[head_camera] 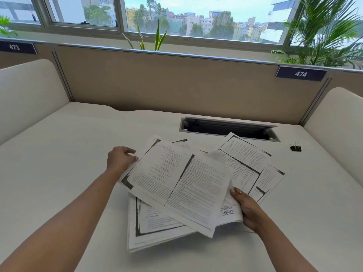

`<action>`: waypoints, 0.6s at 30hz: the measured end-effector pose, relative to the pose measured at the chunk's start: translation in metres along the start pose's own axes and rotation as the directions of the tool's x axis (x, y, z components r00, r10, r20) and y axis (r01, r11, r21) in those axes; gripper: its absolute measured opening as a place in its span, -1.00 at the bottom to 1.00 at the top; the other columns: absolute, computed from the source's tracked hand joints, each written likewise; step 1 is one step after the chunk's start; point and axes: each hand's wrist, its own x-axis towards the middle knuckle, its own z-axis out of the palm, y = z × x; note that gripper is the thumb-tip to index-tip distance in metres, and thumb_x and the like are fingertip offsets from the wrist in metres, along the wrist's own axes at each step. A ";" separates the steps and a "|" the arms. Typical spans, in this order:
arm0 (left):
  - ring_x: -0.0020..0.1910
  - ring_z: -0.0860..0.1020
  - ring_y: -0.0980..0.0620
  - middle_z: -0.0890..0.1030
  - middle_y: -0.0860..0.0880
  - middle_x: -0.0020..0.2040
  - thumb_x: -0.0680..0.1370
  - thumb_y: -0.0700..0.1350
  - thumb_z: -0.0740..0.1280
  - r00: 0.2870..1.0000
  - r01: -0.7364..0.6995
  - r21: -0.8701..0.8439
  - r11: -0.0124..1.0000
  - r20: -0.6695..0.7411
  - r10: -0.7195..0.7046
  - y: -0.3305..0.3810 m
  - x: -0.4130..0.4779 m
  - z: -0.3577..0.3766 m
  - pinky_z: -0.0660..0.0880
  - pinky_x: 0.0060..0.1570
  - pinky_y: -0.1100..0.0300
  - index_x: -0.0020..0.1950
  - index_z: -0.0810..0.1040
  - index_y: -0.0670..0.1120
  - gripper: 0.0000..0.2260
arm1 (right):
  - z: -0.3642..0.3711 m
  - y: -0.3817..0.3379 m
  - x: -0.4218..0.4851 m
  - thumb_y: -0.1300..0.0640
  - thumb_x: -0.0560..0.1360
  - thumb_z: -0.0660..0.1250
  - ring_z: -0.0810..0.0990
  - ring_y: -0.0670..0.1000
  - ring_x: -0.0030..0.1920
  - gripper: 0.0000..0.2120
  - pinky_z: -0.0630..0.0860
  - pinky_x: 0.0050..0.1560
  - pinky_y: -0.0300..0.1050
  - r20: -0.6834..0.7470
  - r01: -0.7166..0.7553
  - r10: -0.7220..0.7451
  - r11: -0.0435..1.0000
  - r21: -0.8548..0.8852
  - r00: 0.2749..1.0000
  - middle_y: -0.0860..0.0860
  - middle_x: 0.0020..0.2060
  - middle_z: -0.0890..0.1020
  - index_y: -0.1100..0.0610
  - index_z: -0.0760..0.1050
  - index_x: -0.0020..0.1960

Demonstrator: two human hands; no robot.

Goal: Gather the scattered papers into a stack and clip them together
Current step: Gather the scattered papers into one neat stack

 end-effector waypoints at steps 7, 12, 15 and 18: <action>0.04 0.57 -0.17 0.63 -0.22 -0.02 0.41 -0.23 0.43 0.995 0.060 -0.169 0.984 -0.067 -0.072 -0.006 -0.011 0.013 0.46 0.06 0.08 0.07 0.60 -0.19 -0.76 | 0.002 0.000 0.006 0.18 0.59 0.12 0.70 0.04 -0.23 -0.78 0.65 -0.26 -0.03 -0.106 0.048 -0.035 0.991 0.122 0.994 0.07 -0.18 0.72 0.20 0.50 0.11; -0.04 0.55 -0.11 0.62 -0.16 -0.06 0.40 -0.22 0.45 0.994 0.110 -0.245 0.963 0.037 -0.104 -0.018 -0.019 0.024 0.50 0.10 0.01 0.06 0.58 -0.18 -0.75 | 0.002 -0.003 0.004 0.15 0.60 0.10 0.70 0.02 -0.25 -0.78 0.65 -0.26 0.00 -0.122 0.078 -0.056 0.980 0.181 0.991 0.04 -0.23 0.72 0.16 0.51 0.05; -0.01 0.52 -0.09 0.58 -0.13 -0.03 0.39 -0.23 0.47 0.987 0.145 -0.322 0.936 0.113 -0.114 -0.025 -0.021 0.028 0.49 0.12 0.00 -0.01 0.55 -0.17 -0.79 | 0.002 -0.005 0.002 0.13 0.60 0.09 0.70 0.05 -0.25 -0.76 0.65 -0.31 0.05 -0.114 0.076 -0.052 0.974 0.215 0.992 0.06 -0.22 0.72 0.15 0.51 0.07; -0.01 0.53 -0.12 0.57 -0.14 0.01 0.39 -0.20 0.47 0.968 0.221 -0.392 0.893 0.201 -0.151 -0.030 -0.023 0.028 0.48 0.03 0.02 0.02 0.50 -0.17 -0.74 | 0.003 -0.005 -0.001 0.12 0.61 0.08 0.70 0.07 -0.25 -0.74 0.64 -0.36 0.01 -0.087 0.069 -0.050 0.968 0.240 0.995 0.08 -0.21 0.72 0.15 0.52 0.08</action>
